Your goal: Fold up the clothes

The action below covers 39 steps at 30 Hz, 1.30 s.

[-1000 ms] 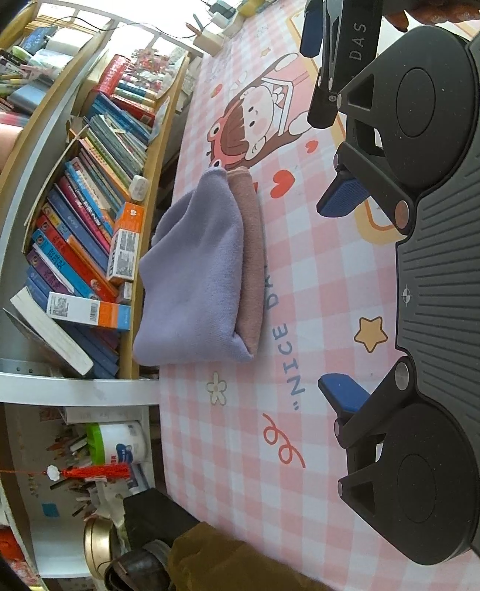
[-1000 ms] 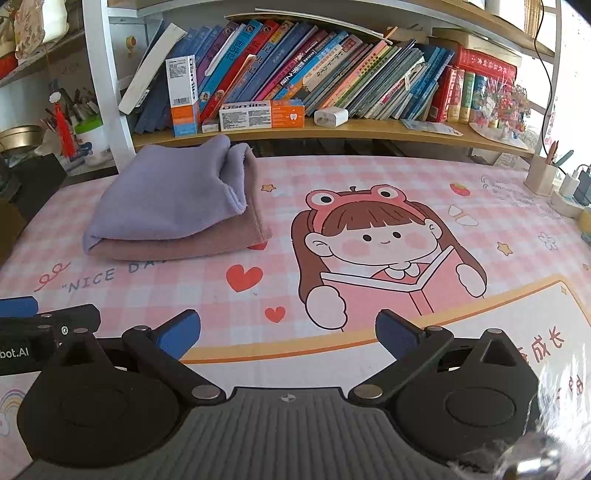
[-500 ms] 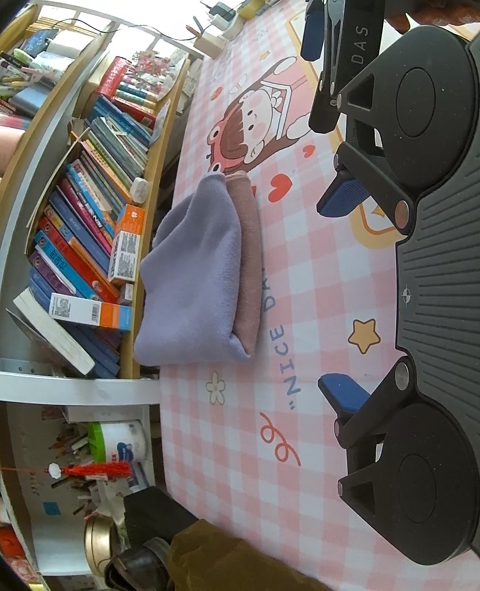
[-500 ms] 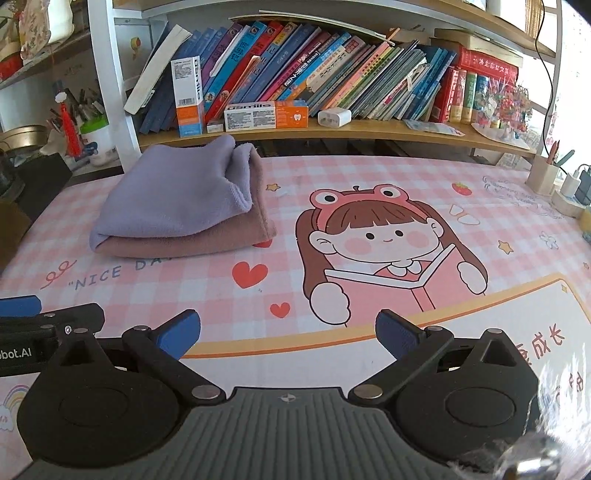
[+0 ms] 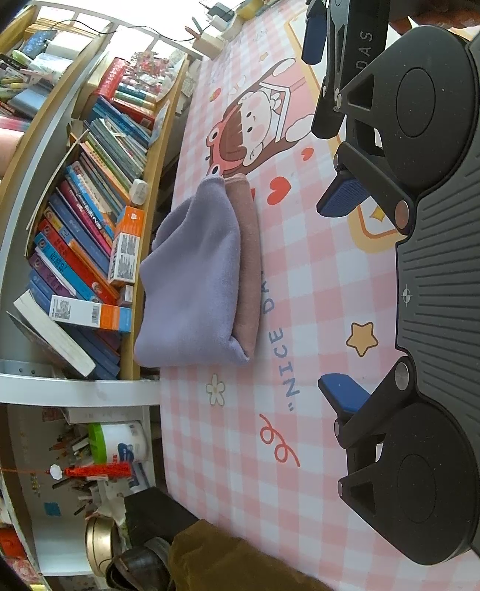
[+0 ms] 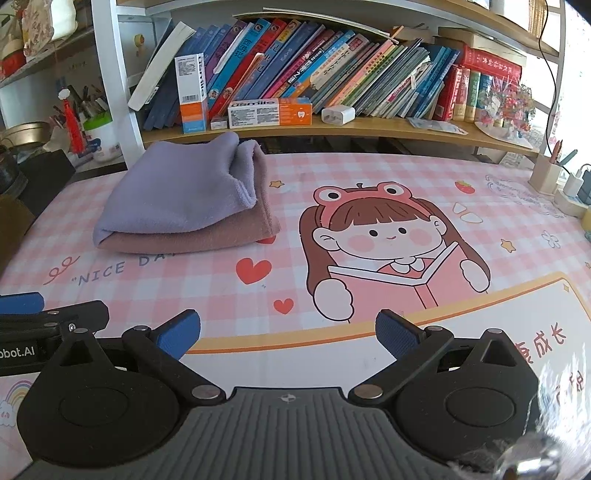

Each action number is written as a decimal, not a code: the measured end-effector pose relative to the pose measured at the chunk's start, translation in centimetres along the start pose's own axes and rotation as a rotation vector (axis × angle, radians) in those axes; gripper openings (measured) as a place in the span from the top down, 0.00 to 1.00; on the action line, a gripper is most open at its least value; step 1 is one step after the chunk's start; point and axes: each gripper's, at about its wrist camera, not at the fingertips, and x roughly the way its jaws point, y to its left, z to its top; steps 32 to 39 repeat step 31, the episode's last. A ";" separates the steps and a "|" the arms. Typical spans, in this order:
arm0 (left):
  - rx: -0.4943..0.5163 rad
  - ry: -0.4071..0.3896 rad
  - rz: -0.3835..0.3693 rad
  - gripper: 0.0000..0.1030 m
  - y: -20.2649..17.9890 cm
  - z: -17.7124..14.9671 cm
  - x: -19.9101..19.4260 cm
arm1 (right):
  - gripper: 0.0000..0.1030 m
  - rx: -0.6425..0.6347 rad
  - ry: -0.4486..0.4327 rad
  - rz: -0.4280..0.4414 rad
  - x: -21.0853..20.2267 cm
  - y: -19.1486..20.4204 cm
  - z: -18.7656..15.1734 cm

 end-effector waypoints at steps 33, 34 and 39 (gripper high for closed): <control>-0.016 0.011 0.009 0.09 0.4 -0.2 0.5 | 0.01 0.019 0.015 0.005 1.0 0.0 -0.5; -0.016 0.011 0.009 0.09 0.4 -0.2 0.5 | 0.01 0.019 0.015 0.005 1.0 0.0 -0.5; -0.016 0.011 0.009 0.09 0.4 -0.2 0.5 | 0.01 0.019 0.015 0.005 1.0 0.0 -0.5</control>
